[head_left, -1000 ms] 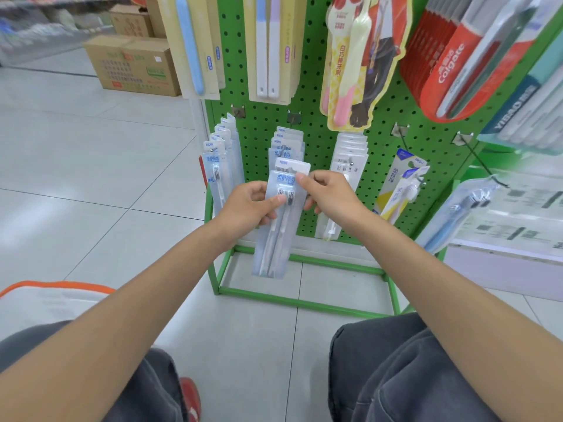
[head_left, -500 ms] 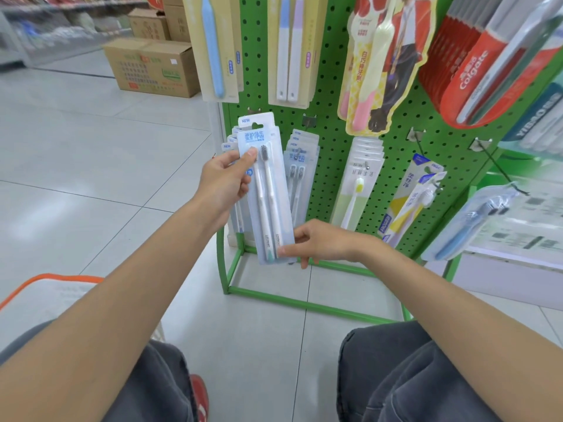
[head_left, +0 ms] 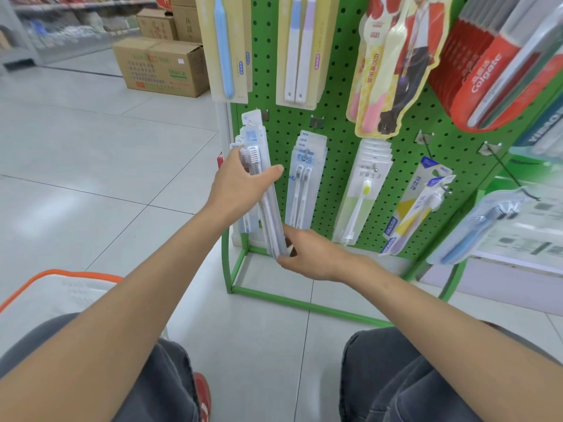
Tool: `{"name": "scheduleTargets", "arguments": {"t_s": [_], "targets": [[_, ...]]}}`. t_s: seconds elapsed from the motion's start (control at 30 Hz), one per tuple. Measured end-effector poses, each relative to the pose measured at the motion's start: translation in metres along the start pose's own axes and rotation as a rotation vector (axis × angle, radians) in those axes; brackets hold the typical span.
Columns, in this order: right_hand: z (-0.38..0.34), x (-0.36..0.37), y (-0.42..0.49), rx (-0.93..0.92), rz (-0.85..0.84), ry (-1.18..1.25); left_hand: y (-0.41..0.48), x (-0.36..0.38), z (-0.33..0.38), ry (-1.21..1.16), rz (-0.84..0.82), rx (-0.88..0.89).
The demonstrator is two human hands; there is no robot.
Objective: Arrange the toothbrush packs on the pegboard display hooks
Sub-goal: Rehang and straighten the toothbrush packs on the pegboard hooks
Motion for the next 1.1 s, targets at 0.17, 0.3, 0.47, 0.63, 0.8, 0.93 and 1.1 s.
{"name": "scheduleTargets", "arguments": {"t_s": [0.17,0.3,0.47,0.63,0.8,0.93,1.1], "targets": [[0.013,0.010,0.000,0.091,-0.080,0.321,0.006,0.003,-0.006,-0.224,-0.076,-0.079],[0.017,0.001,0.000,0.085,-0.019,0.390,0.004,0.007,-0.004,-0.326,-0.139,-0.075],[0.016,0.007,0.006,0.039,-0.030,0.477,0.003,0.001,-0.005,-0.362,-0.120,-0.058],[0.017,0.002,0.010,0.043,0.031,0.401,-0.001,0.015,-0.009,-0.338,-0.212,-0.119],[0.015,-0.037,0.007,0.033,0.184,0.439,-0.004,0.030,-0.016,-0.261,-0.321,-0.160],[0.020,-0.070,-0.002,0.057,0.337,0.509,-0.008,0.039,-0.020,-0.210,-0.384,-0.170],[0.026,-0.103,-0.017,0.050,0.526,0.596,-0.012,0.047,-0.022,-0.171,-0.456,-0.179]]}}
Point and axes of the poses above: each hand's wrist, its own y-axis towards the middle knuckle, its own x-axis out of the palm, z = x × y, the point moved 9 cm from there along y, towards the middle knuckle, and after that the axes turned 9 degrees about -x, right-handed, at the moved point
